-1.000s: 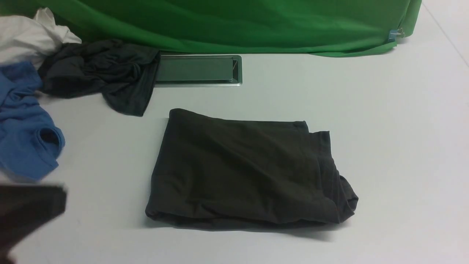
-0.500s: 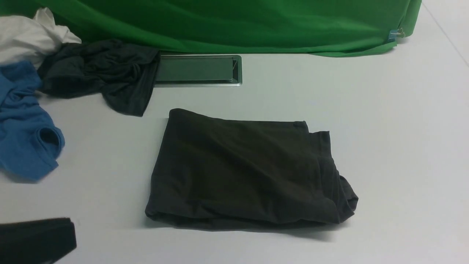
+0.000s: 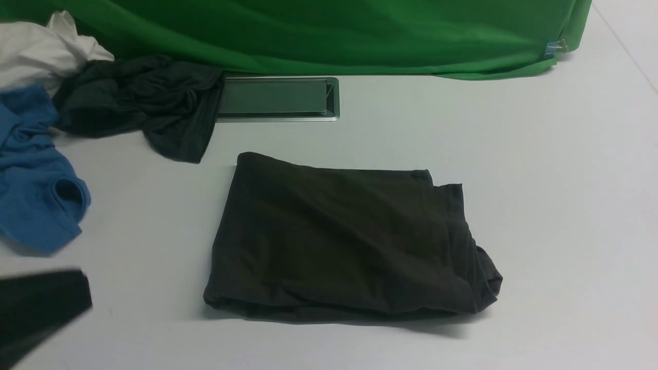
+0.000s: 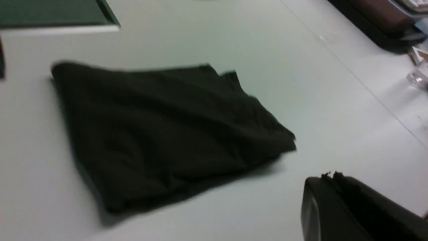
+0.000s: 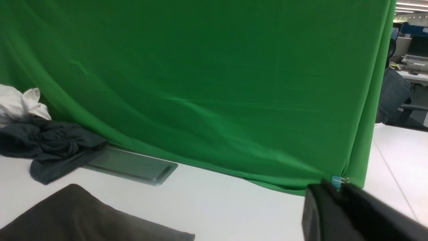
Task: Fold a long-sleeved shirt on a white desktop.
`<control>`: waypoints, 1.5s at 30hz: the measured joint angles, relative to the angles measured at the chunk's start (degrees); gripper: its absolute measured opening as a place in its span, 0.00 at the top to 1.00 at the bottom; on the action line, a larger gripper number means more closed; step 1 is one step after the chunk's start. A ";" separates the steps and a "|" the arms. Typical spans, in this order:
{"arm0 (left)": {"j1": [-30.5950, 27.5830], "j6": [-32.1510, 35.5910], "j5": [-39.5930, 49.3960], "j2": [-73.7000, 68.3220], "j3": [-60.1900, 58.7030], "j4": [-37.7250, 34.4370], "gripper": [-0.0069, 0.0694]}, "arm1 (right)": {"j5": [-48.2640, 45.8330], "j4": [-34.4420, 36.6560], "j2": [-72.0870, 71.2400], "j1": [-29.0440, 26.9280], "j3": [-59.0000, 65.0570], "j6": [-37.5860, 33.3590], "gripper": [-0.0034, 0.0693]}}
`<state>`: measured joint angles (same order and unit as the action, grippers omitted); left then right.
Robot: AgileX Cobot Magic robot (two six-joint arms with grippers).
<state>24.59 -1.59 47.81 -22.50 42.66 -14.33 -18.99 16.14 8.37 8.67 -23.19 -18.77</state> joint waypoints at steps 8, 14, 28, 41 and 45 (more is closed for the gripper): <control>-3.92 6.46 -24.38 6.12 -10.88 10.91 0.88 | 0.05 0.00 0.00 0.00 0.00 0.00 0.80; -12.01 5.36 -29.93 13.13 -23.60 12.80 0.88 | 0.05 0.00 0.00 0.00 0.00 0.00 0.79; -22.85 4.50 -30.67 22.45 -42.41 12.80 0.88 | 0.05 0.00 0.00 0.00 0.00 0.59 0.74; -22.85 4.50 -32.25 22.64 -42.99 12.80 0.88 | -0.01 0.00 0.00 0.00 0.00 0.98 0.70; -22.85 4.50 -32.91 22.64 -42.99 12.80 0.88 | -0.01 0.00 0.00 0.00 0.00 1.02 0.70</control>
<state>1.74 2.90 14.89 0.14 -0.33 -1.53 -19.00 16.14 8.37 8.67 -23.19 -17.75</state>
